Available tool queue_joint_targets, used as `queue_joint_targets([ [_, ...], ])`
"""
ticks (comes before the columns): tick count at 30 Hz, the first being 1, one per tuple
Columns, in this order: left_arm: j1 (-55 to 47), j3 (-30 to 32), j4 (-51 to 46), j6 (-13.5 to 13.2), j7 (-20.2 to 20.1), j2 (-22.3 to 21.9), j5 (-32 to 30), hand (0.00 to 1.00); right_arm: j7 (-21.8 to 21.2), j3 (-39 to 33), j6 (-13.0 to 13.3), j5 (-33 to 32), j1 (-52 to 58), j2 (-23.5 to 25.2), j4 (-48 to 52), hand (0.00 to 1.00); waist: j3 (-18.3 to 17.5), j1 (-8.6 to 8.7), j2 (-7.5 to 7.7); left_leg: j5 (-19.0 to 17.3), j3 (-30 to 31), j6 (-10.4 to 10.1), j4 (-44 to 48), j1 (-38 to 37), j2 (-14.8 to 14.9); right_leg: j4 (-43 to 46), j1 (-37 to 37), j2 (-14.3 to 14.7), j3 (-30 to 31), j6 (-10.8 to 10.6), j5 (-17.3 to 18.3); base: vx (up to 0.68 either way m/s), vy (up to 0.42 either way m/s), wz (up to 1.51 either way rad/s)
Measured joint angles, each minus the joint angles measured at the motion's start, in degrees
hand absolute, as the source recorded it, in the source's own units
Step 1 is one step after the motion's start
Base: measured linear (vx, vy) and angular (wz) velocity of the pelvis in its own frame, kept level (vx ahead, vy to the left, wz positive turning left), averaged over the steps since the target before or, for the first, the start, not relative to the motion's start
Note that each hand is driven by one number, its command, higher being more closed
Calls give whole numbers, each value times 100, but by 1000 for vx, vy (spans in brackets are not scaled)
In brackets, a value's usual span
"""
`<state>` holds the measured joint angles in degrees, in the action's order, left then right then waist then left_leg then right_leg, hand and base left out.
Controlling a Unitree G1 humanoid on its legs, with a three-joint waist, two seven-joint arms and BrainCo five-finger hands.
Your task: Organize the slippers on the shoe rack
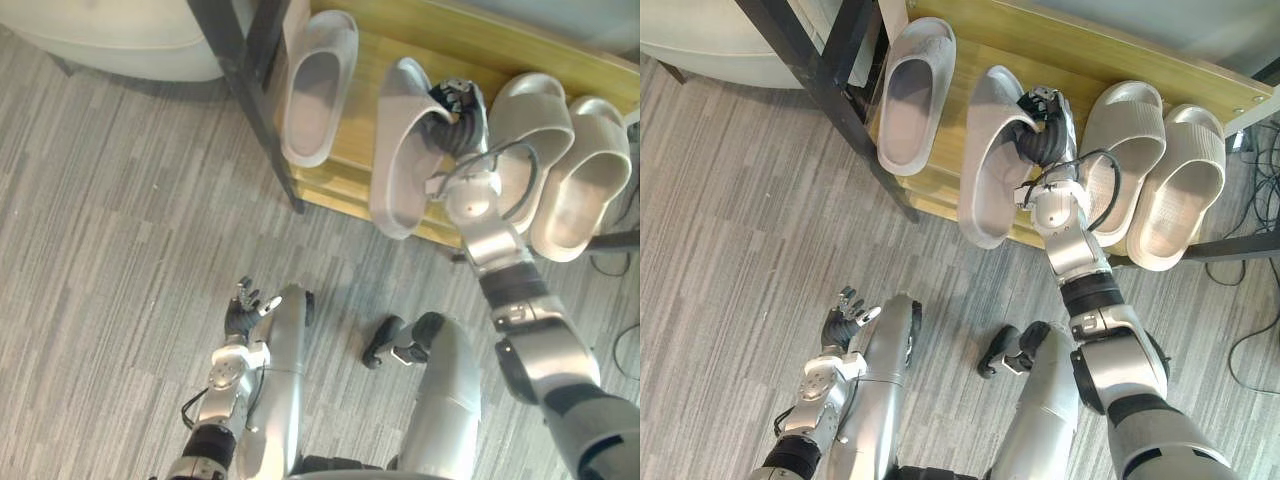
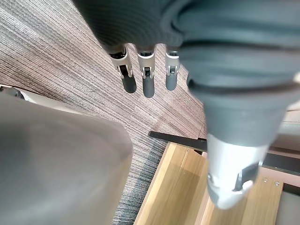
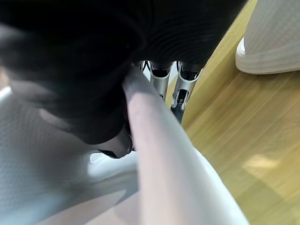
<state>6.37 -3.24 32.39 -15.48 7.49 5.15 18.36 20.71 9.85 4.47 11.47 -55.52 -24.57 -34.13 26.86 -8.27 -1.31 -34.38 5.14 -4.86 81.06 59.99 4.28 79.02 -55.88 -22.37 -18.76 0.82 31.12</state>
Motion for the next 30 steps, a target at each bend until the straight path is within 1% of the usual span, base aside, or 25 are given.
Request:
queue_joint_targets([
  [2, 26, 0, -17, -16, 3, -29, 39, 0, 54, 34, -80, 115, -296, -53, -438, 100, 1, -24, -1, 9, 2, -15, 13, 61, 0, 47, -80, -21, 1, 17, 10, 48, -32, 2],
  [8, 34, -8, -16, -17, 3, -51, 39, 0, 99, 292, -114, 225, -808, -107, -1035, 100, 2, -49, -3, 23, -6, -43, -23, 63, 4, 76, -102, -71, -22, 16, 16, 42, -32, 1],
  [10, 40, -13, -16, -18, 2, -53, 39, 0, 137, 431, -123, 242, -934, -140, -1201, 100, 2, -60, -3, 28, -8, -52, -24, 72, -3, 74, -102, -79, -25, 34, 40, 12, -17, 2],
  [14, 91, -47, -17, -36, 0, -68, 40, 0, 179, 473, -128, 333, -977, -145, -1216, 100, 3, -90, -6, 79, 19, -73, -43, 143, -38, 77, -113, -108, -93, 77, 74, 14, -34, 11],
  [15, 115, -66, -19, -38, -1, -69, 41, 0, 231, 488, -128, 422, -1009, -148, -1218, 0, 2, -94, -6, 118, 34, -82, -69, 182, -73, 87, -128, -161, -132, 93, 83, 15, -34, 14],
  [20, 155, -117, -30, -39, 1, -75, 46, 0, 277, 676, -159, 435, -1330, -142, -1438, 0, 3, -124, -8, 227, 34, -129, -177, 241, -116, 87, -194, -218, -157, 113, 91, 16, -56, 11],
  [26, 199, -117, -35, -42, 11, -91, 89, 0, 437, 672, -229, 431, -1387, -140, -1443, 0, 2, -137, -16, 271, 76, -150, -193, 313, -125, 87, -204, -248, -235, 119, 95, 14, -35, 6],
  [30, 200, -117, -33, -41, 15, -93, 89, 0, 503, 621, -229, 417, -1434, -141, -1421, 0, 1, -137, -17, 273, 76, -150, -193, 311, -128, 88, -203, -250, -234, 120, 95, 6, -10, 0],
])
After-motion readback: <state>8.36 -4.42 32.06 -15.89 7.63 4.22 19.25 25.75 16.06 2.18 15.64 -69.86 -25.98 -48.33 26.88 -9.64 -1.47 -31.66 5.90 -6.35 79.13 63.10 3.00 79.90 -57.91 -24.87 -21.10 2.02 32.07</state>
